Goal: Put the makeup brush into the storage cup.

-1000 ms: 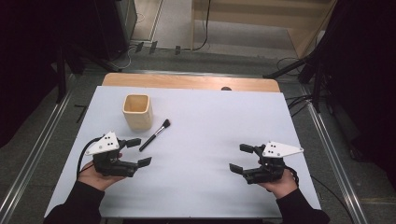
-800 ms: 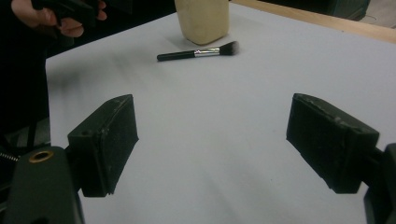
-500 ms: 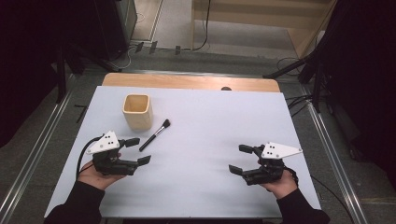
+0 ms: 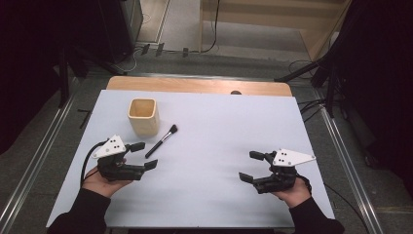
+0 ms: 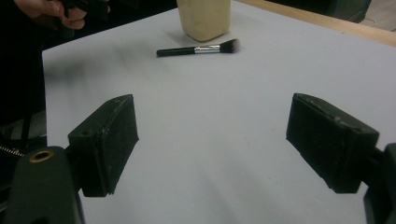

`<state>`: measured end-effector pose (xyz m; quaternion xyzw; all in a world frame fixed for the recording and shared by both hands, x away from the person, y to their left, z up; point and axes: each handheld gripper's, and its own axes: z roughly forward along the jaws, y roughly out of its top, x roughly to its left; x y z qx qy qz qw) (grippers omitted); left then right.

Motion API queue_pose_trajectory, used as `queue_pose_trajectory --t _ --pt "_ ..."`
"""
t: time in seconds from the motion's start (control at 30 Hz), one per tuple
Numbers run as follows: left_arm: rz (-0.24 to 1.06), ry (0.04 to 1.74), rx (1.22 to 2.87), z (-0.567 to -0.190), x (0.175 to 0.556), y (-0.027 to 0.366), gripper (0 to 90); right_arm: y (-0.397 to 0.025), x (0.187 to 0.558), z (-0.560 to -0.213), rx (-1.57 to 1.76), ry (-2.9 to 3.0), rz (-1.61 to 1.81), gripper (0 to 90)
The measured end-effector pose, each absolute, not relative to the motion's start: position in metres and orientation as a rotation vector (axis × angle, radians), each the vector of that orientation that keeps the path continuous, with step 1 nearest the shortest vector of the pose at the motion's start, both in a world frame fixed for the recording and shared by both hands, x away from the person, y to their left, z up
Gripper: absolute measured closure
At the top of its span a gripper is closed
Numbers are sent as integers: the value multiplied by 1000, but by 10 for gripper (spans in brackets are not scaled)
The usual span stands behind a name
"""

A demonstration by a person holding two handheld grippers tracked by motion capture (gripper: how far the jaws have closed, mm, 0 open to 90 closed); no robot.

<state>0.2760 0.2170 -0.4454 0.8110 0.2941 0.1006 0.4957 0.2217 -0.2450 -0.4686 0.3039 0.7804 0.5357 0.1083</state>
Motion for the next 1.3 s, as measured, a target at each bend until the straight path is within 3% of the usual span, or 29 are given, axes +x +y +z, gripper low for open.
queue_pose_trajectory --t 0.67,1.3 --pt "214 765 2135 -430 308 192 247 -246 220 -469 894 2310 1552 176" --pt "134 856 2411 -418 337 166 244 -244 220 -470 890 2337 1524 174"
